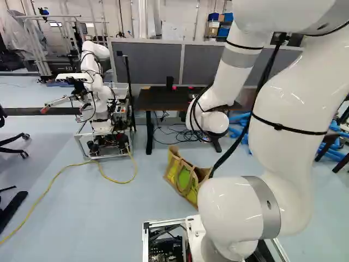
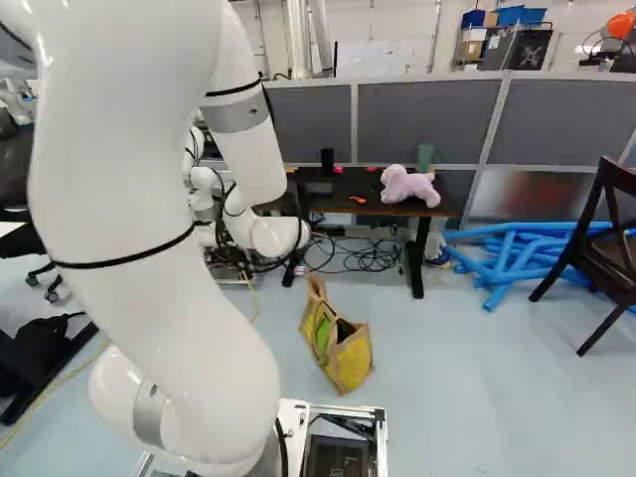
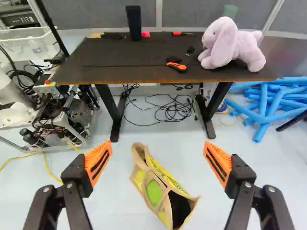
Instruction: Pick up the bag on the ground and place it on the table
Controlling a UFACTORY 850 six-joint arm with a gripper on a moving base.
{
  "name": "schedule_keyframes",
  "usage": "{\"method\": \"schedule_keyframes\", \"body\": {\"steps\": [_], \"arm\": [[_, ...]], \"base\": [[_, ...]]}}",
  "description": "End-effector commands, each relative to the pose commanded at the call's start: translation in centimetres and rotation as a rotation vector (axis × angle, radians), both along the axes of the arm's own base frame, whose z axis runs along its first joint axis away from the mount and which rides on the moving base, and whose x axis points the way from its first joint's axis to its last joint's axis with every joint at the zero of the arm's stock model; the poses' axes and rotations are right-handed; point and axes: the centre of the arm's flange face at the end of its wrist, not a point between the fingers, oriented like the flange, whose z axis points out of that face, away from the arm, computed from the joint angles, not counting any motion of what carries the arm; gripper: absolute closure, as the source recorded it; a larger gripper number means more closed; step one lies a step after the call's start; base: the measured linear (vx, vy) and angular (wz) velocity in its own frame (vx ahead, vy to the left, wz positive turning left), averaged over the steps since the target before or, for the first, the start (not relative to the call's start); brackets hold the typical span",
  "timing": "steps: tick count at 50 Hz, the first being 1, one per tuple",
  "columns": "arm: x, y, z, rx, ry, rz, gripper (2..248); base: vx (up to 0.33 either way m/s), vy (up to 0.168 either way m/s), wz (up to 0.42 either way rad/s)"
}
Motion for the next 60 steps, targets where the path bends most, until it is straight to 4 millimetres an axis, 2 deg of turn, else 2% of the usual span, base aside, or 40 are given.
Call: {"method": "schedule_keyframes", "body": {"steps": [50,60], "arm": [[9.6,-4.6,-7.3,0.021,0.146,-0.070,3],[11.1,-3.9,-9.1,0.016,0.207,-0.016,3]], "base": [[0.000,0.000,0.000],[0.000,0.000,0.000]]}}
